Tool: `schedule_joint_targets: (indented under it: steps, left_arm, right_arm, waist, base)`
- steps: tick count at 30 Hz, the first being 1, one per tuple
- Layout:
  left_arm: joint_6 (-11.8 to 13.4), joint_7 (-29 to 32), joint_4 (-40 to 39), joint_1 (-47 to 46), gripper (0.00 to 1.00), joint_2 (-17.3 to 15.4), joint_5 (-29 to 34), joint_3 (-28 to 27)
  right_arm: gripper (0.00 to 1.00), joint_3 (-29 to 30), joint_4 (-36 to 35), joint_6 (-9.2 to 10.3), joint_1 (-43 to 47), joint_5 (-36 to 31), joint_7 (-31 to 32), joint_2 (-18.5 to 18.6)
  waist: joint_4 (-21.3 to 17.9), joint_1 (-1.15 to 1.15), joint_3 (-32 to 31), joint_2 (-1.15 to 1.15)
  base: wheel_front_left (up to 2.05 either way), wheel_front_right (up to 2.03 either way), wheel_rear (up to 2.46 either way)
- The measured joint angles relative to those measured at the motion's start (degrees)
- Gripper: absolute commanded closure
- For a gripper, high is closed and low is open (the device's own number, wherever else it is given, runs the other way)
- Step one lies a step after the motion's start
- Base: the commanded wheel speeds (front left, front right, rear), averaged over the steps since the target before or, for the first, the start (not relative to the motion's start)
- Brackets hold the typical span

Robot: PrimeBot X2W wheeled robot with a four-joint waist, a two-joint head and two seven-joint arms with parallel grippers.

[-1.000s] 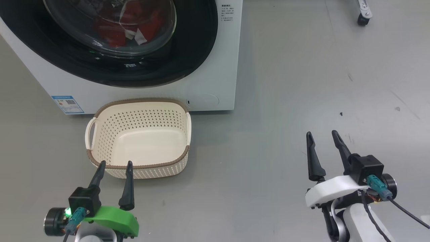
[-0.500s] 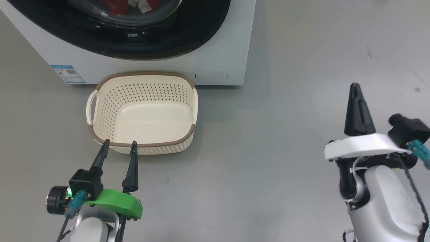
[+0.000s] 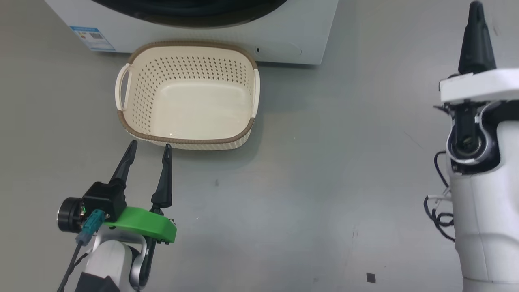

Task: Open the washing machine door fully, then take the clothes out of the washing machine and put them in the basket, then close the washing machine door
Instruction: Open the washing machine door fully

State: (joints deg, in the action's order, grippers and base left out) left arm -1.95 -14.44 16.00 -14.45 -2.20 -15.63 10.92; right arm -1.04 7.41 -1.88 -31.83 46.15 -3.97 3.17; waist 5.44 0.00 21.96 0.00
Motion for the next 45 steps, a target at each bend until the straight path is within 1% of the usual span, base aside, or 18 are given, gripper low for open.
schedule_joint_targets:
  steps: [1,3,6,10,12,14,18,23,28,31,35,42,45]
  left_arm:
    - [0.0,0.0,0.0,0.0,0.00,0.0,0.0,0.0]
    - [-0.4,0.0,-0.3,-0.5,0.00,0.0,-0.1,0.2]
    - [-0.4,0.0,-0.9,-1.9,0.00,0.1,-0.9,0.4]
    - [-0.4,0.0,-1.6,-3.5,0.00,0.2,-1.7,0.7]
    - [-0.5,0.0,-1.7,-4.0,0.00,0.3,-2.2,0.9]
    - [-0.8,0.0,-1.7,-4.6,0.00,0.3,-2.6,1.2]
    - [-0.9,0.0,-1.8,-5.8,0.00,0.4,-3.0,1.3]
    - [-0.9,0.0,-1.9,-6.4,0.00,0.5,-3.6,2.8]
    - [-0.9,0.0,-1.9,-6.7,0.00,0.6,-4.3,3.8]
    - [-0.9,0.0,-1.8,-7.0,0.00,0.6,-4.4,4.3]
    - [-0.9,0.0,-1.9,-7.8,0.00,0.7,-4.8,4.7]
    - [-0.8,0.0,-1.8,-8.5,0.00,0.8,-6.1,5.8]
    - [-0.8,0.0,-1.8,-8.6,0.00,0.8,-6.1,6.0]
  right_arm:
    - [1.00,0.0,0.0,0.00,0.0,0.0,0.0,0.0]
    - [1.00,0.5,-0.3,0.04,-2.8,1.2,1.8,0.1]
    - [1.00,1.0,-0.7,0.60,-6.9,2.6,4.3,0.3]
    - [1.00,1.6,-0.4,1.65,-11.7,4.8,7.5,0.4]
    - [1.00,2.2,0.2,2.49,-14.1,6.2,8.8,0.4]
    - [1.00,2.7,0.8,2.67,-16.3,7.4,10.0,0.5]
    - [1.00,3.8,2.8,4.49,-20.6,10.8,12.1,0.5]
    - [1.00,5.0,5.1,6.13,-25.1,12.2,14.4,0.6]
    - [1.00,6.2,6.5,6.67,-29.8,15.3,16.2,0.7]
    - [1.00,6.7,7.4,7.48,-32.8,17.3,17.4,0.8]
    - [1.00,6.6,8.4,7.68,-36.8,18.9,19.3,0.9]
    - [1.00,4.7,11.7,8.54,-41.9,19.5,22.5,1.1]
    - [1.00,4.1,13.3,8.55,-43.0,19.5,23.6,1.2]
  waist:
    - [0.0,0.00,0.0,0.00]
    - [0.6,0.00,1.3,0.00]
    - [1.5,0.00,3.4,0.00]
    - [2.6,0.00,6.1,0.00]
    - [3.2,0.00,7.4,0.00]
    - [3.8,0.00,8.7,0.00]
    - [4.9,0.00,10.9,0.00]
    - [6.3,0.01,13.1,0.00]
    - [7.8,0.01,14.6,0.00]
    - [8.6,0.00,15.5,0.00]
    - [9.8,0.00,16.5,0.00]
    - [11.6,0.00,17.9,0.00]
    - [12.4,0.00,18.3,0.00]
  base:
    - [0.00,0.00,0.00]
    - [0.00,0.00,0.00]
    - [0.00,0.00,0.00]
    - [0.00,0.00,0.00]
    - [0.00,0.00,0.00]
    - [0.00,0.00,0.00]
    - [0.00,0.00,0.00]
    - [0.00,0.00,0.00]
    - [0.00,0.00,0.00]
    - [0.00,0.00,0.00]
    - [0.00,0.00,0.00]
    - [0.00,0.00,0.00]
    - [0.00,0.00,0.00]
